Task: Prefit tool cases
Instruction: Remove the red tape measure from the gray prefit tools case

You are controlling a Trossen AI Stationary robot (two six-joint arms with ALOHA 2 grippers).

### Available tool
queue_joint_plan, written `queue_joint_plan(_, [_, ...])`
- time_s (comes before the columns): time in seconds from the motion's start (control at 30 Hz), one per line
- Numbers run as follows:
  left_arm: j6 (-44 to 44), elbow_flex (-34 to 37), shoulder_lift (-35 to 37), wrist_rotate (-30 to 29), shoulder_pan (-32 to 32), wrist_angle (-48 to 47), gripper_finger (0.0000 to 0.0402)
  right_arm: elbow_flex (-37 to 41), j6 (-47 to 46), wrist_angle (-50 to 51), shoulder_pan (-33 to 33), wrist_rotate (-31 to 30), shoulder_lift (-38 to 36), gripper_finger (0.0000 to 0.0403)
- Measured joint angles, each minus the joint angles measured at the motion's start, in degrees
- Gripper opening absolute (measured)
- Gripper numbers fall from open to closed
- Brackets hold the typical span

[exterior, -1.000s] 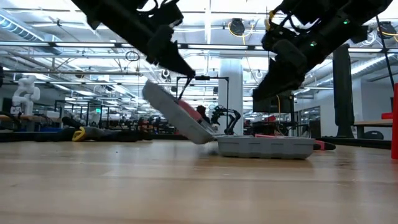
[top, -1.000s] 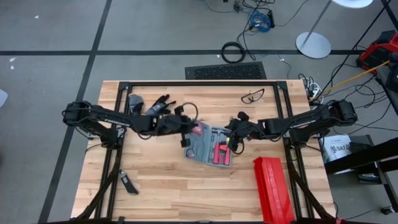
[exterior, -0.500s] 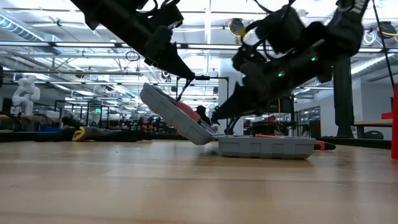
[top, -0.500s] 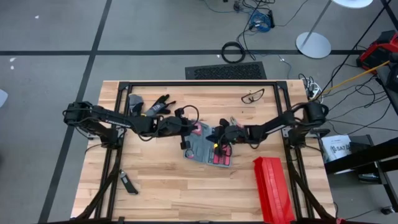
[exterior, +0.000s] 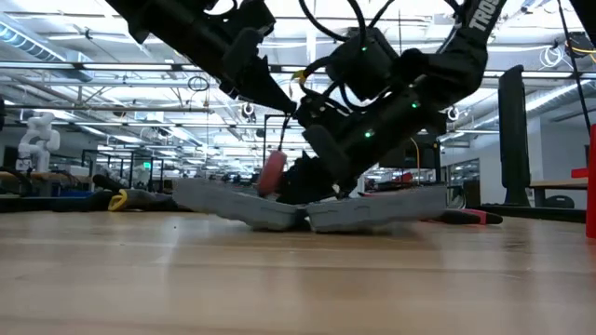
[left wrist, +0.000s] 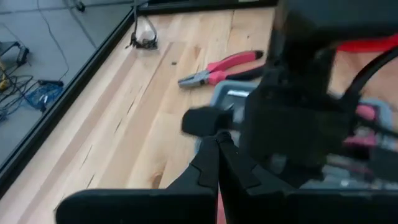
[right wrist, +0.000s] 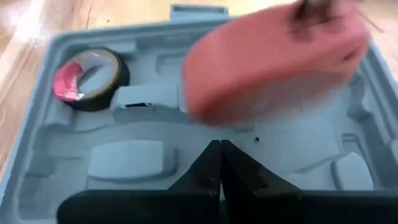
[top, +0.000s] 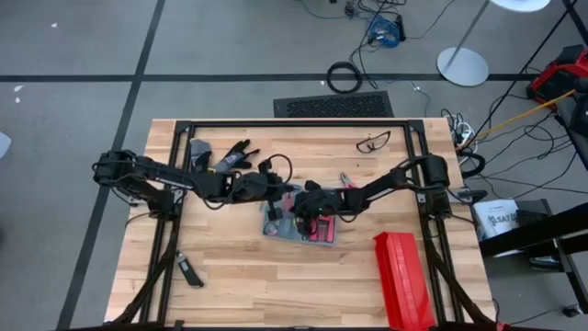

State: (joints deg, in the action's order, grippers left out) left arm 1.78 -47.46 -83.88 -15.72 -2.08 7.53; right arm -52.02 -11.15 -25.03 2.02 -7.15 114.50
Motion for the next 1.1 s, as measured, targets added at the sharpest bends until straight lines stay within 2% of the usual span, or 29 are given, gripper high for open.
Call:
queue_joint_plan(0.13, [0.7, 0.0, 0.5, -4.0, -0.9, -1.5, 0.0, 0.1, 0.2, 1.3, 0.4, 2.6, -1.5, 0.0001])
queue_joint_plan(0.3, [1.6, 0.0, 4.5, -8.5, -2.5, -3.0, 0.0, 0.3, 2.3, 6.2, 2.4, 3.3, -6.8, 0.0001])
queue_joint_plan(0.53, [1.2, 0.0, 13.8, -9.6, -5.3, -6.5, 0.0, 0.3, 3.4, 10.3, 4.3, 2.8, -12.8, 0.0])
queue_joint_plan(0.7, [-6.5, -0.1, 19.4, -9.5, -9.6, -18.0, 0.0, 0.2, 3.7, 19.5, 5.7, 2.6, -17.8, 0.0])
queue_joint_plan(0.8, [-12.4, -0.1, 19.7, -6.5, -13.3, -27.0, 0.0, 0.2, 3.3, 25.8, 6.7, 1.4, -21.3, 0.0])
queue_joint_plan(0.93, [-21.0, 0.0, 16.8, -4.4, -18.1, -37.9, 0.0, 0.2, 2.6, 35.0, 8.3, -4.1, -25.7, 0.0])
queue_joint_plan(1.1, [-26.7, 0.0, 12.1, -4.9, -21.0, -40.0, 0.0, 0.2, 0.8, 38.9, 9.9, -9.2, -29.0, 0.0])
